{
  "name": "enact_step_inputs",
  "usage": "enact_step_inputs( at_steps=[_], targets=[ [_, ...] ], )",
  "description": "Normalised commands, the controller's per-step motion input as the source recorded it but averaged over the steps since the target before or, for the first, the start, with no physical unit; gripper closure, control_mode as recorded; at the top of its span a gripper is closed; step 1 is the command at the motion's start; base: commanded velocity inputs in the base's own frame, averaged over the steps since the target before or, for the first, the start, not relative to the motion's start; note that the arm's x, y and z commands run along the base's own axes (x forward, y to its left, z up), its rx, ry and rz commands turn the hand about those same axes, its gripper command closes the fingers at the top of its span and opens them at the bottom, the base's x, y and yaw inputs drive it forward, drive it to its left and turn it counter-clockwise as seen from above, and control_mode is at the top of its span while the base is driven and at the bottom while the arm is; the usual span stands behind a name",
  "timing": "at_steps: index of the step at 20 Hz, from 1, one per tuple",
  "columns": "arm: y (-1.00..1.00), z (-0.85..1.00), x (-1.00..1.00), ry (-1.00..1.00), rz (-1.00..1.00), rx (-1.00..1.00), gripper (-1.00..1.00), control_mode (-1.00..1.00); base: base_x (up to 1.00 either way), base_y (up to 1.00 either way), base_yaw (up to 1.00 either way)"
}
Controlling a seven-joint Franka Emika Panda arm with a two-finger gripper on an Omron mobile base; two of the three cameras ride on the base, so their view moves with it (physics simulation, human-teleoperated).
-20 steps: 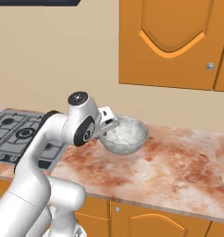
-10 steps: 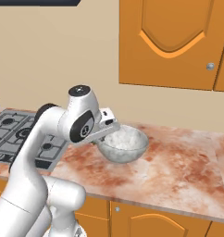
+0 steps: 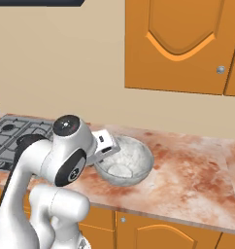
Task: Pick the cup and bowl from the counter and place them on the counter next to the sink.
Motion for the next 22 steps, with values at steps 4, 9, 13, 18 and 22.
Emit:
enact_step_inputs(
  at_steps=[4, 9, 13, 18, 22],
  targets=[
    [0.18, 0.10, -0.73, -0.15, 0.02, 0.00, 1.00, -1.00, 0.00, 0.00, 0.00],
    [0.21, 0.10, -0.59, -0.03, 0.02, -0.02, 1.00, -1.00, 0.00, 0.00, 0.00],
    [0.30, 0.01, -0.43, -0.02, 0.05, -0.03, 1.00, -1.00, 0.00, 0.00, 0.00],
    [0.15, 0.00, -0.23, -0.02, 0.04, -0.01, 1.00, -1.00, 0.00, 0.00, 0.00],
    [0.00, 0.00, 0.00, 0.00, 0.00, 0.00, 1.00, -1.00, 0.00, 0.00, 0.00]
  ],
)
